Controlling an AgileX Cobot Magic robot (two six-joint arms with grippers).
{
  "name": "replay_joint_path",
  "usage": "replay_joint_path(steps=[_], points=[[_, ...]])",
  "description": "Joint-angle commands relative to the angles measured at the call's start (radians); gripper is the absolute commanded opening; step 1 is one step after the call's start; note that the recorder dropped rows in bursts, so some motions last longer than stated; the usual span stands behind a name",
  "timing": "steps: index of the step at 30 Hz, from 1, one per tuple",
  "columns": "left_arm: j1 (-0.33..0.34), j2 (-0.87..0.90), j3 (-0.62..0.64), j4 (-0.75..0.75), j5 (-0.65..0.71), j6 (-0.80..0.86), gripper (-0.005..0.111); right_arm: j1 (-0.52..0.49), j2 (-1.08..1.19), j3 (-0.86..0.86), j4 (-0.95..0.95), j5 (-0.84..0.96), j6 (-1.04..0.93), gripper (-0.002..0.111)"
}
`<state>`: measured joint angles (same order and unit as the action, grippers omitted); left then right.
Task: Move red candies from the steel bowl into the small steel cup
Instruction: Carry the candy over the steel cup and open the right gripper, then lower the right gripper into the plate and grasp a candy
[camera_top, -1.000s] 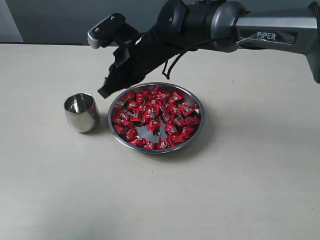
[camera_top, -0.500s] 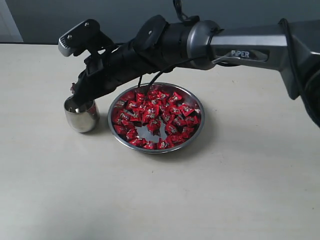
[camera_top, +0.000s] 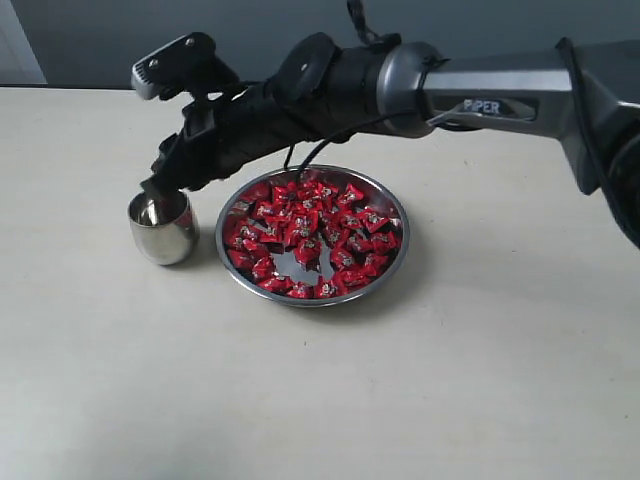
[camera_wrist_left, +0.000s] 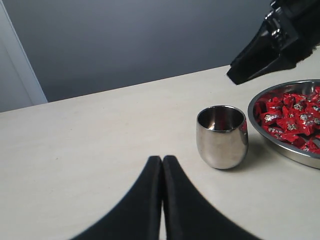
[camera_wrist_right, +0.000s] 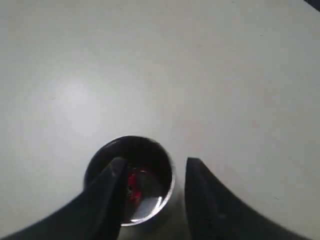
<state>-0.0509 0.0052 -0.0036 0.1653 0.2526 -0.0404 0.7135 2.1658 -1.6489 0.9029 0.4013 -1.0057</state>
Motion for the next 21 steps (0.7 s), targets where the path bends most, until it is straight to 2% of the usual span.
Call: replay_joint_path(steps=[1, 3, 7, 11, 21], points=[[0.000, -0.005, 0.004, -0.003, -0.010, -0.003, 0.001, -0.095, -0.027, -0.002, -0.266, 0.123, 0.336, 0.038], [0.000, -0.005, 0.004, -0.003, -0.010, -0.003, 0.001, -0.120, -0.008, -0.002, -0.475, 0.248, 0.443, 0.038], [0.000, -0.005, 0.004, -0.003, -0.010, -0.003, 0.001, -0.120, 0.011, -0.002, -0.646, 0.392, 0.536, 0.038], [0.000, -0.005, 0.004, -0.003, -0.010, -0.003, 0.001, -0.120, 0.019, -0.002, -0.668, 0.454, 0.536, 0.038], [0.000, -0.005, 0.004, -0.003, -0.010, -0.003, 0.001, -0.120, 0.074, -0.002, -0.671, 0.443, 0.538, 0.038]])
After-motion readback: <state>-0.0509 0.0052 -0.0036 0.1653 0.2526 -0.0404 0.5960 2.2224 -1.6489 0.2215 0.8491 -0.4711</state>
